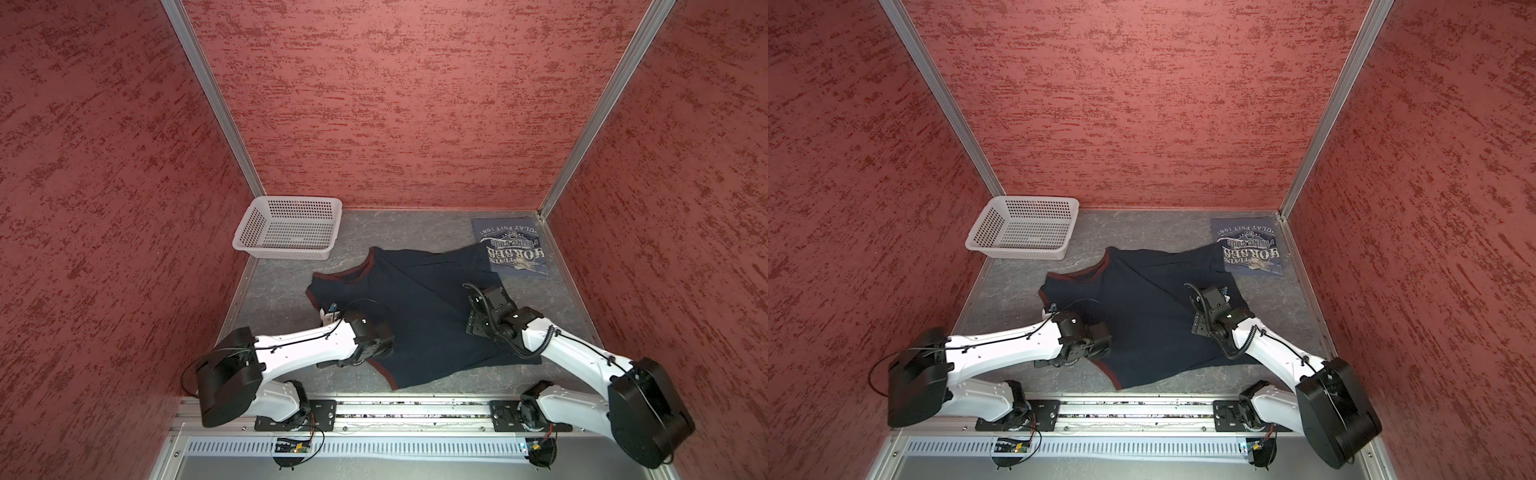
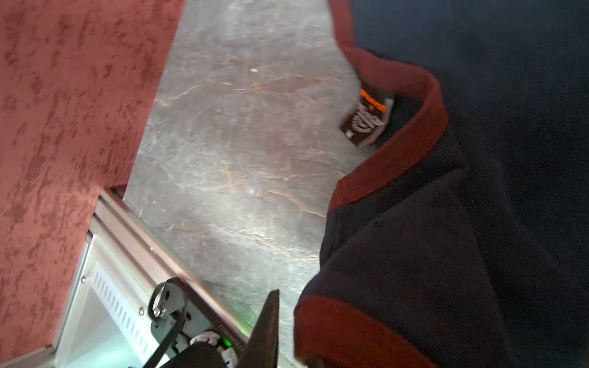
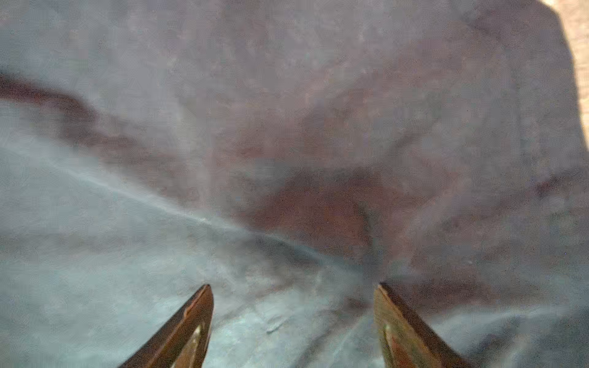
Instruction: Fold and stack the tank tops
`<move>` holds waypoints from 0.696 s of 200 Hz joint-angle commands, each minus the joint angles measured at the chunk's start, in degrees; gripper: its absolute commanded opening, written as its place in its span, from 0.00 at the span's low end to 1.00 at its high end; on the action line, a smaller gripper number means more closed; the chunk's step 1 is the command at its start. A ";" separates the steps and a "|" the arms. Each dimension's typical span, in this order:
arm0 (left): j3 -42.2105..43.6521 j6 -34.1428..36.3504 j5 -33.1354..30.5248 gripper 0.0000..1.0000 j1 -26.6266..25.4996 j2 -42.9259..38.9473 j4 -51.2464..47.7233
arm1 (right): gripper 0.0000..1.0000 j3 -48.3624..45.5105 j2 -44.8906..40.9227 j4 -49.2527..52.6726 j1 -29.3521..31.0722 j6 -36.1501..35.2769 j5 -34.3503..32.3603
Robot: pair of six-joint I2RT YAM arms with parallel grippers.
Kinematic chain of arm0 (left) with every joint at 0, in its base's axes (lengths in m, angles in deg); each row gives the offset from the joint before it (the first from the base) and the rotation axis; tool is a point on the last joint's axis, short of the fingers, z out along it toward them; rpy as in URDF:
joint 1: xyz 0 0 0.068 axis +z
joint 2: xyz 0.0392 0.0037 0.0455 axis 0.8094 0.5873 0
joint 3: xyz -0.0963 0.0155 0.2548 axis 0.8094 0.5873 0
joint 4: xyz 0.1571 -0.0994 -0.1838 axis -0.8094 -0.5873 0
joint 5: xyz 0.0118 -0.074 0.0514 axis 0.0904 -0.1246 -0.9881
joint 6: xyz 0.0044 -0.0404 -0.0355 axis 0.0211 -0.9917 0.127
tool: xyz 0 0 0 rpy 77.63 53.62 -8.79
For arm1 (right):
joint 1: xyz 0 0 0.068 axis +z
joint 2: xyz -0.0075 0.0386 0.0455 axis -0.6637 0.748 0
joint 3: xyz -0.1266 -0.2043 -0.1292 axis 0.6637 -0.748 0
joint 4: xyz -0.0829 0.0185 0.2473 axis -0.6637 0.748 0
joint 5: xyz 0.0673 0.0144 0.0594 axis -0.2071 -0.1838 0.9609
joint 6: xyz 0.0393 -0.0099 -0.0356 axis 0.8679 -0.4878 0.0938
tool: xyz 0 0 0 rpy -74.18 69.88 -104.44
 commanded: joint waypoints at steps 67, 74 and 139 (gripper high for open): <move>7.08 -5.61 2.00 0.51 1.18 -9.08 0.51 | 0.80 2.67 0.97 1.05 -0.15 1.10 -3.53; 7.94 -6.14 2.93 0.52 1.09 -8.66 1.51 | 0.80 2.62 0.84 1.10 -0.15 1.10 -3.54; 11.20 -6.88 4.57 0.48 0.78 -8.72 6.25 | 0.80 3.89 1.32 1.09 -0.25 0.55 -3.78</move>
